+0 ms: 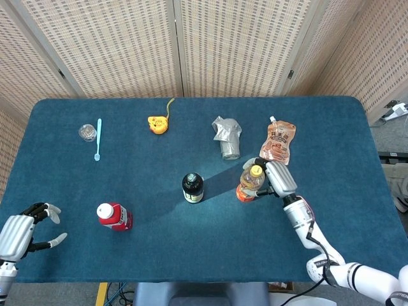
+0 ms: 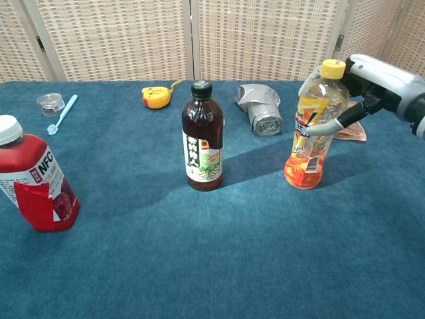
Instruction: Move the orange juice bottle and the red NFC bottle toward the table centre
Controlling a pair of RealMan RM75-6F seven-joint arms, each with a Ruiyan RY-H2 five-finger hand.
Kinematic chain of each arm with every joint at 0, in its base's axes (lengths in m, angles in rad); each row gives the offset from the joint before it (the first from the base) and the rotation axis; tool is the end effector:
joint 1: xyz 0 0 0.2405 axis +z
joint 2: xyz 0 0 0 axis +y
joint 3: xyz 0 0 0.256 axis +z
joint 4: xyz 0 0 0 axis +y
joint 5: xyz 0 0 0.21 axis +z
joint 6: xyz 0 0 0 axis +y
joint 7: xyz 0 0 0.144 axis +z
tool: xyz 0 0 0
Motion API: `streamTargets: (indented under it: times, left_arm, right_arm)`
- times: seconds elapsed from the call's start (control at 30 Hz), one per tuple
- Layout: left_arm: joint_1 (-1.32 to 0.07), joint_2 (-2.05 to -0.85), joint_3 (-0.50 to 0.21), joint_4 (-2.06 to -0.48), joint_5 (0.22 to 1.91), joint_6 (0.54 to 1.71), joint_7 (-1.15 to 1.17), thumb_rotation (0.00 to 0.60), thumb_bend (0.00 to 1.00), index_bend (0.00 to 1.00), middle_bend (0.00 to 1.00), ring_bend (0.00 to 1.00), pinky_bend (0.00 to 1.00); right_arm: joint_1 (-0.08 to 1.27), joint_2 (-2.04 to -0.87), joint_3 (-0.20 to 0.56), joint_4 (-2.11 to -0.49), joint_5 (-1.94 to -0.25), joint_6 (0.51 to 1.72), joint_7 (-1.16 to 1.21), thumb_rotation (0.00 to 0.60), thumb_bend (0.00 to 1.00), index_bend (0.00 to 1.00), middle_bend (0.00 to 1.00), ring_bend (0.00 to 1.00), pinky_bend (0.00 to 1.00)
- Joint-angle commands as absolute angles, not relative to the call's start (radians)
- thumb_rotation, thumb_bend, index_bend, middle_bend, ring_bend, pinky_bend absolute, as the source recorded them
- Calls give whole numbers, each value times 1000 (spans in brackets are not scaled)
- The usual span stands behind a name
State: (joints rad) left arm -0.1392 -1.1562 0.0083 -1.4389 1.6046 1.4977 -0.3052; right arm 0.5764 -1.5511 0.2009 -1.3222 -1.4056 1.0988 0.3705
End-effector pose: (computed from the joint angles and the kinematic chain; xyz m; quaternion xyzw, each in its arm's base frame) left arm -0.3222 0.1882 0.1516 -0.6084 -0.4167 -0.4491 0.5046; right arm -0.1963 -0.3378 0.0160 0.5961 -0.5027 0.5300 0.3333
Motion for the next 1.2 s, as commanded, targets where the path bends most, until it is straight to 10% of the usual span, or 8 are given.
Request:
streamTargets:
  times: [0.03, 0.2, 0.6, 1.2]
  left_arm:
    - [-139, -1155, 8, -1439, 1604, 1498, -308, 600, 131, 557, 410, 296, 444]
    - [-140, -1155, 8, -1438, 1605, 1497, -310, 600, 130, 557, 410, 296, 444]
    - [-140, -1158, 9, -1436, 1606, 1495, -298, 600, 130, 557, 409, 296, 444]
    - [-150, -1174, 7, -1436, 1644, 1522, -316, 600, 130, 433, 419, 296, 458]
  right_arm:
    - [580, -1550, 194, -1319, -1413, 1092, 384, 600, 141, 475, 516, 481, 558]
    - [586, -1544, 180, -1311, -1436, 1090, 405, 600, 114, 459, 439, 402, 491]
    - [579, -1475, 159, -1371, -1471, 1105, 443, 600, 0, 63, 98, 193, 364]
    - [362, -1083, 81, -1767, -1535, 1362, 110, 600, 0, 65, 155, 172, 347]
